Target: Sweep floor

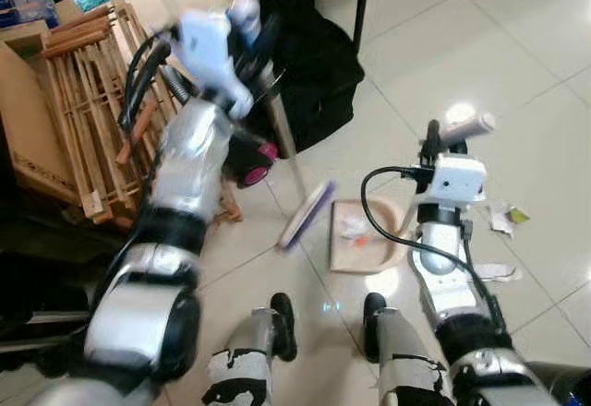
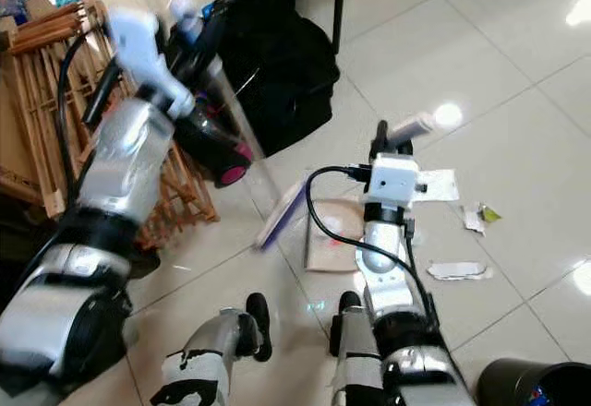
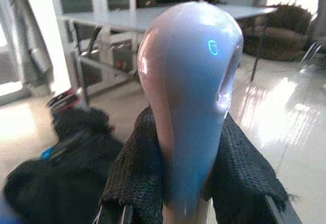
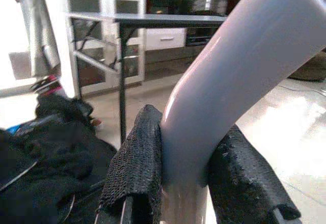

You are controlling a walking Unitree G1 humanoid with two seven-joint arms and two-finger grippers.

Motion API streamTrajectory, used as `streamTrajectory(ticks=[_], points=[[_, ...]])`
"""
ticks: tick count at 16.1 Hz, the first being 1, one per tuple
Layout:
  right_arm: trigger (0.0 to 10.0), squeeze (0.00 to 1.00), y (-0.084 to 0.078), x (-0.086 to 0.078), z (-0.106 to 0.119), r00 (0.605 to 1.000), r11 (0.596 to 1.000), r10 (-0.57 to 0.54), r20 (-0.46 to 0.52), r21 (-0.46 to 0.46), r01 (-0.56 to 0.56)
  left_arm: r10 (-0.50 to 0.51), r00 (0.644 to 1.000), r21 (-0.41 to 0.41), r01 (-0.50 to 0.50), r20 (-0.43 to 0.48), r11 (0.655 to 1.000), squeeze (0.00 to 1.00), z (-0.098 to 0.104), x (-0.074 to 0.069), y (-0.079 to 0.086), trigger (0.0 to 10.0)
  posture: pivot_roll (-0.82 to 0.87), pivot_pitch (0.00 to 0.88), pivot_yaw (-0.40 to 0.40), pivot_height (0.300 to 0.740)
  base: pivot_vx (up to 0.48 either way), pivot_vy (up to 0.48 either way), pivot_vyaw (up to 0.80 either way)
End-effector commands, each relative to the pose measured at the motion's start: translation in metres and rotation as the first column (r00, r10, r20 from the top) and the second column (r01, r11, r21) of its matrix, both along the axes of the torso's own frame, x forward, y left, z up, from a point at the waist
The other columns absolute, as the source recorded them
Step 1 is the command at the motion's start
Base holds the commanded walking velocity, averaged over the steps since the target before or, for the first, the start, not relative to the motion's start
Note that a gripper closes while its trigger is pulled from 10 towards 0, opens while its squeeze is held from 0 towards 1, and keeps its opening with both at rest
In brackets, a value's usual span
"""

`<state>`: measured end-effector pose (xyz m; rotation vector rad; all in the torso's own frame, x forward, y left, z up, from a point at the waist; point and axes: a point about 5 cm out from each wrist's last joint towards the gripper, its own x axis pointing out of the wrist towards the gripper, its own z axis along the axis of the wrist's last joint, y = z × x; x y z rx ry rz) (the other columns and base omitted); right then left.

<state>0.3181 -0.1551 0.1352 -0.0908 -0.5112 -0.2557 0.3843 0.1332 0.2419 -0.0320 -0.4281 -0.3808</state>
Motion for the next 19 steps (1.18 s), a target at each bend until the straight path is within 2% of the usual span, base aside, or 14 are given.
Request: streamTrajectory(ticks=[1,2,5,7,8,9,10,12,13,14,15,16,19], points=[[10.0,0.00,-0.004,-0.003,0.005,0.999,0.999,-0.018,0.032,0.037,0.017,0.032,0.998,0.044,-0.034,0.058,0.998,0.00,0.009,-0.005,0.011,10.0,0.02,0.212,0.104,0.740,0.000,0.000,0.00],[10.0,0.00,-0.007,-0.004,0.006,0.999,0.999,-0.026,0.036,0.046,0.024,0.042,0.998,0.058,-0.045,0.053,0.997,0.00,0.006,-0.006,0.014,10.0,0.01,0.208,0.104,0.740,0.000,0.000,0.00],[10.0,0.00,-0.030,-0.016,0.022,0.991,0.979,-0.116,0.074,0.176,0.101,0.163,0.987,0.148,-0.159,-0.010,0.976,0.00,-0.018,-0.018,0.045,10.0,-0.02,0.172,0.108,0.740,0.000,0.000,0.00],[10.0,0.00,-0.043,-0.023,0.035,0.985,0.968,-0.158,0.070,0.208,0.141,0.202,0.977,0.186,-0.187,-0.064,0.965,0.00,-0.036,-0.028,0.054,10.0,-0.04,0.152,0.112,0.740,0.000,0.000,0.00],[10.0,0.00,-0.046,-0.025,0.039,0.984,0.965,-0.164,0.064,0.215,0.147,0.206,0.975,0.194,-0.186,-0.088,0.963,0.00,-0.041,-0.031,0.055,10.0,-0.05,0.149,0.112,0.740,0.000,0.000,0.00],[10.0,0.00,-0.051,-0.029,0.046,0.985,0.962,-0.169,0.040,0.224,0.156,0.216,0.962,0.214,-0.178,-0.170,0.961,0.00,-0.058,-0.036,0.056,10.0,-0.06,0.142,0.109,0.740,0.000,0.000,0.00],[10.0,0.00,-0.052,-0.032,0.053,0.989,0.969,-0.151,0.008,0.200,0.146,0.196,0.945,0.219,-0.139,-0.262,0.966,0.00,-0.075,-0.043,0.053,10.0,-0.08,0.135,0.107,0.740,0.000,0.000,0.00],[10.0,0.00,-0.051,-0.036,0.062,0.992,0.981,-0.109,-0.065,0.155,0.118,0.177,0.924,0.196,-0.115,-0.339,0.974,0.00,-0.093,-0.055,0.046,10.0,-0.09,0.130,0.103,0.740,0.000,0.000,0.00],[10.0,0.00,-0.049,-0.043,0.074,0.993,0.986,-0.092,-0.079,0.132,0.102,0.173,0.898,0.178,-0.109,-0.404,0.978,0.00,-0.111,-0.069,0.045,10.0,-0.12,0.122,0.101,0.740,0.000,0.000,0.00],[10.0,0.00,-0.048,-0.046,0.081,0.993,0.983,-0.076,-0.095,0.160,0.090,0.184,0.885,0.203,-0.105,-0.427,0.974,0.00,-0.122,-0.079,0.047,10.0,-0.13,0.114,0.095,0.740,0.000,0.000,0.00],[10.0,0.00,-0.047,-0.050,0.090,0.996,0.971,-0.048,-0.079,0.231,0.065,0.198,0.873,0.229,-0.103,-0.445,0.968,0.00,-0.127,-0.086,0.047,10.0,-0.13,0.113,0.091,0.740,0.000,0.000,0.00],[10.0,0.00,-0.046,-0.052,0.097,0.996,0.965,-0.037,-0.081,0.257,0.056,0.207,0.861,0.225,-0.111,-0.464,0.968,0.00,-0.128,-0.089,0.046,10.0,-0.12,0.108,0.083,0.740,0.000,0.000,-0.43],[10.0,0.00,-0.044,-0.056,0.109,0.996,0.955,-0.028,-0.079,0.292,0.050,0.234,0.868,0.243,-0.136,-0.438,0.960,0.00,-0.123,-0.088,0.044,10.0,-0.12,0.095,0.073,0.740,0.000,0.000,-0.80]])
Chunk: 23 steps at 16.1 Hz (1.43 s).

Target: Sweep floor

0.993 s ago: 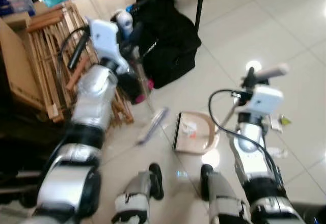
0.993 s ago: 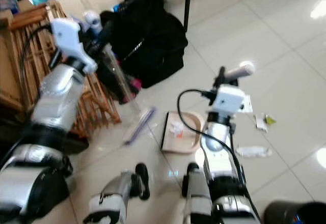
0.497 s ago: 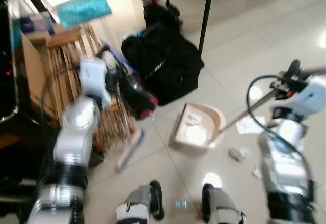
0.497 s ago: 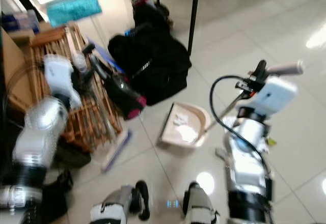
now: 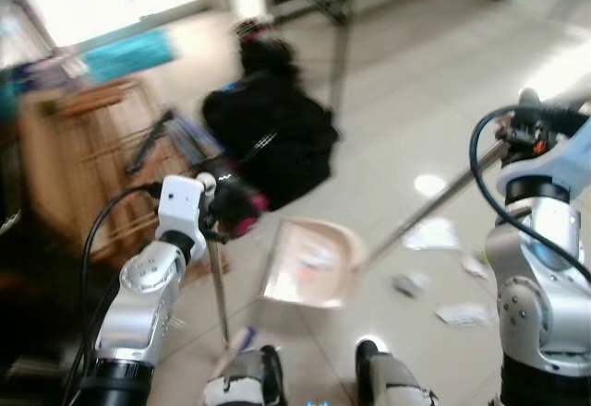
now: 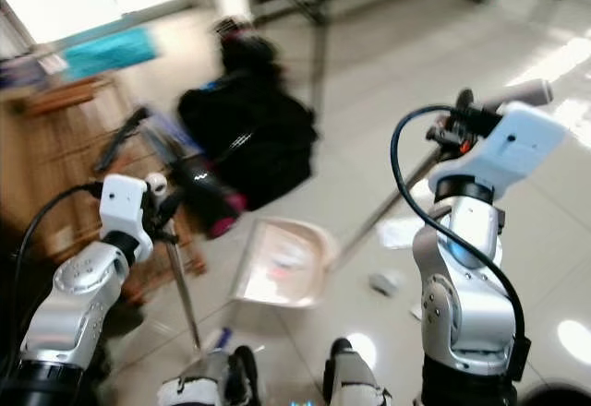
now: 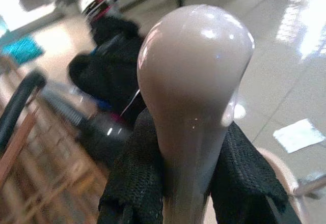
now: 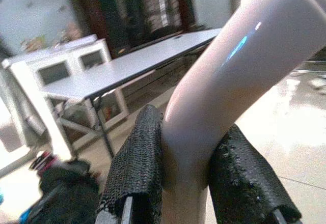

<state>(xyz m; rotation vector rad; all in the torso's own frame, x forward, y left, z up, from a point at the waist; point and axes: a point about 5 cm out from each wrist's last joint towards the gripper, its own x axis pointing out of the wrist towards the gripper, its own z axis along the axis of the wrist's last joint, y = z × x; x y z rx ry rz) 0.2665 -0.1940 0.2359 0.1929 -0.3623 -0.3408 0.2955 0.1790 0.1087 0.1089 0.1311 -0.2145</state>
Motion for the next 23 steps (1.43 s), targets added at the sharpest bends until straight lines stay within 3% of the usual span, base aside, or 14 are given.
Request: streamTrajectory(ticks=[1,12,15,17,23], points=[[10.0,0.00,-0.005,-0.004,0.009,0.999,1.000,-0.029,0.025,-0.010,0.029,-0.008,0.999,0.006,0.008,0.049,1.000,0.00,0.011,0.001,-0.003,10.0,-0.12,0.093,0.074,0.740,0.000,0.000,-0.80],[10.0,0.00,-0.009,-0.011,0.027,0.998,0.997,-0.041,0.041,0.068,0.038,-0.005,0.998,0.016,0.004,0.066,1.000,0.00,0.017,0.006,-0.006,10.0,-0.13,0.076,0.087,0.740,0.000,0.000,-0.80],[10.0,0.00,-0.005,-0.005,0.037,0.999,0.999,0.028,0.015,-0.026,-0.028,-0.032,0.996,0.017,0.031,0.079,0.999,0.00,0.018,0.009,-0.013,10.0,-0.13,0.070,0.080,0.740,0.000,0.000,-0.80],[10.0,0.00,-0.003,-0.002,0.040,0.998,0.997,0.055,0.000,-0.045,-0.055,-0.047,0.995,0.050,0.042,0.094,0.998,0.00,0.020,0.008,-0.016,10.0,-0.13,0.065,0.068,0.740,0.000,0.000,-0.40],[10.0,0.00,0.000,0.004,0.058,0.994,0.992,0.110,0.014,-0.071,-0.109,-0.052,0.993,0.043,0.047,0.104,0.998,0.00,0.021,0.007,-0.022,10.0,-0.13,0.059,0.044,0.740,0.000,-0.446,0.00]])
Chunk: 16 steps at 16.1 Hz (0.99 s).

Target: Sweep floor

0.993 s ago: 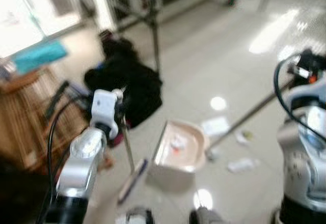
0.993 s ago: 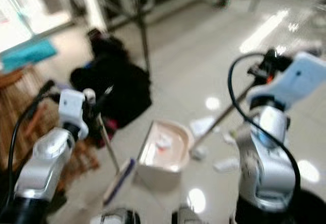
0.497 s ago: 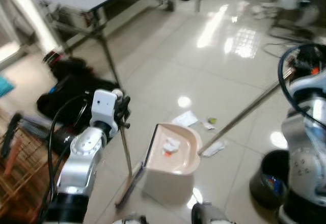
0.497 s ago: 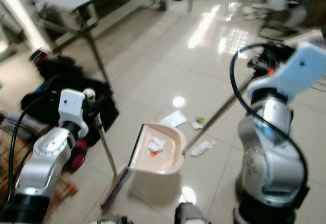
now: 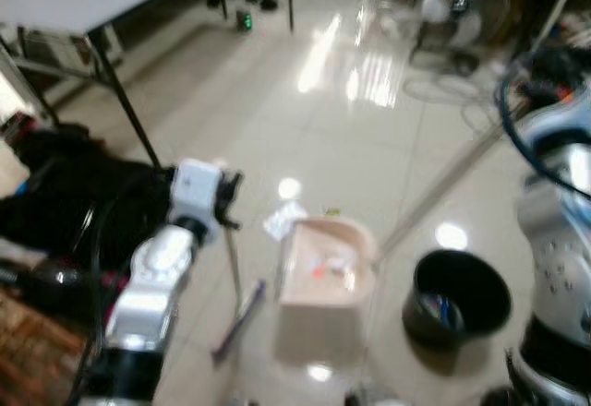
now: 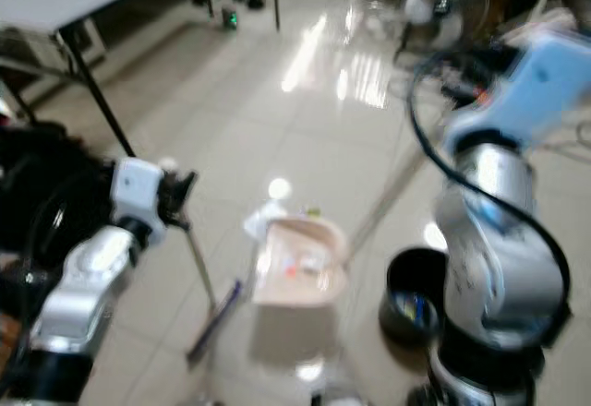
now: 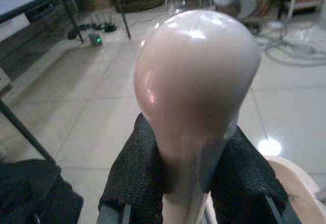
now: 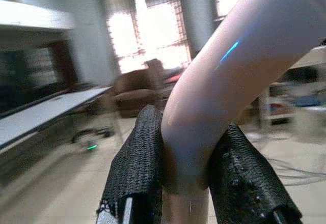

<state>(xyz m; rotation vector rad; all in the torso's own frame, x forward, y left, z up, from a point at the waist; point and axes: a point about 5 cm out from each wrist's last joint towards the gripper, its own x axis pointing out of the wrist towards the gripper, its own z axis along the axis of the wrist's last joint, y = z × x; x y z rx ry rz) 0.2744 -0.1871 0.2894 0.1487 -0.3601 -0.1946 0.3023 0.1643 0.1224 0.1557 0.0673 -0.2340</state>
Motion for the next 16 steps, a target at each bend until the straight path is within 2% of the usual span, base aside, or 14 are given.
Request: streamTrajectory(ticks=[1,4,11,12,13,16], points=[[10.0,0.00,-0.008,-0.004,0.008,0.999,1.000,-0.024,0.025,0.003,0.024,-0.026,0.999,0.004,0.026,0.039,1.000,0.00,0.007,-0.001,-0.008,10.0,-0.14,0.059,0.042,0.740,0.000,-0.480,0.00],[10.0,0.00,-0.011,-0.004,0.014,0.999,1.000,-0.026,0.032,0.000,0.026,-0.037,0.999,0.005,0.037,0.040,0.999,0.00,0.007,-0.002,-0.012,10.0,-0.14,0.059,0.035,0.740,0.000,-0.480,0.00],[10.0,0.00,-0.022,-0.007,0.021,0.998,0.997,-0.045,0.049,0.067,0.042,-0.047,0.998,0.001,0.047,0.035,0.999,0.00,0.007,-0.001,-0.016,10.0,-0.16,0.070,0.045,0.740,0.000,-0.480,0.00],[10.0,0.00,-0.022,-0.007,0.022,0.998,0.997,-0.046,0.050,0.068,0.043,-0.056,0.998,-0.046,0.056,0.010,0.997,0.00,0.006,0.000,-0.017,10.0,-0.16,0.071,0.047,0.740,0.000,-0.270,0.00],[10.0,0.00,-0.023,-0.007,0.022,0.998,0.997,-0.046,0.050,0.069,0.043,-0.057,0.998,-0.067,0.056,-0.012,0.996,0.00,0.005,0.000,-0.017,10.0,-0.16,0.072,0.046,0.740,0.000,0.000,0.00],[10.0,0.00,-0.025,-0.008,0.022,0.998,0.996,-0.050,0.049,0.076,0.046,-0.032,0.999,-0.047,0.032,-0.013,0.998,0.00,0.005,0.002,-0.013,10.0,-0.16,0.077,0.047,0.740,0.000,0.480,0.00]])
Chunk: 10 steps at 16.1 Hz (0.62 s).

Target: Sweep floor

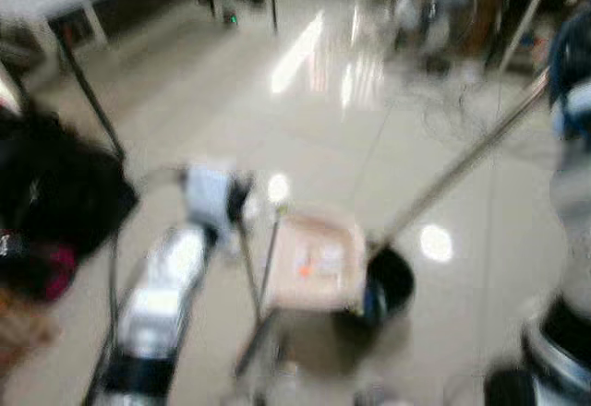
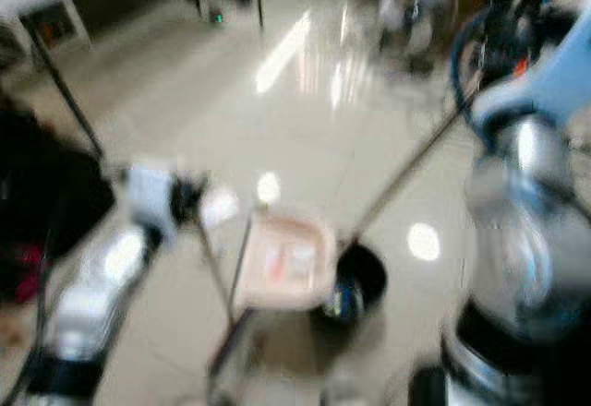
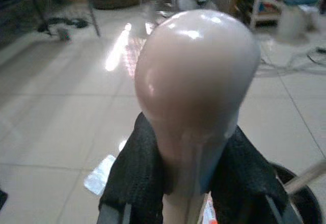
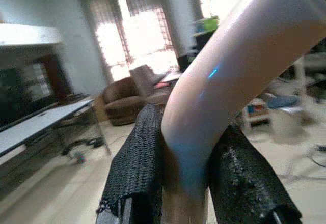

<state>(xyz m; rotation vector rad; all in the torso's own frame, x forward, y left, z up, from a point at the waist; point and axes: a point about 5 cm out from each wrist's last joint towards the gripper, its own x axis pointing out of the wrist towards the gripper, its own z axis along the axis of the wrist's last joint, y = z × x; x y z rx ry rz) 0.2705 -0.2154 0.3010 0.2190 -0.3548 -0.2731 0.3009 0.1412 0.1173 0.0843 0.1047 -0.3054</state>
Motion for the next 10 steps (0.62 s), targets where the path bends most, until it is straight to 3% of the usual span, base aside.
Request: streamTrajectory(ticks=[1,7,10], points=[[10.0,0.00,0.0033,-0.0045,0.0103,0.999,1.000,0.013,0.053,-0.010,-0.013,0.041,0.998,0.036,-0.042,0.037,0.998,0.00,0.0098,0.0036,0.0109,10.0,-0.16,0.077,0.048,0.740,0.000,0.000,0.00],[10.0,0.00,0.0001,-0.0056,0.0086,0.999,1.000,-0.006,0.046,0.001,0.006,0.013,0.996,0.057,-0.017,0.083,0.998,0.00,0.0161,0.0063,0.0090,10.0,-0.16,0.078,0.052,0.740,0.000,0.000,0.00],[10.0,0.00,-0.0003,-0.0057,0.0072,0.999,1.000,-0.011,0.040,-0.001,0.011,-0.001,0.995,0.042,-0.003,0.099,0.999,0.00,0.0196,0.0078,0.0078,10.0,-0.16,0.079,0.054,0.740,0.197,0.000,-0.63]])
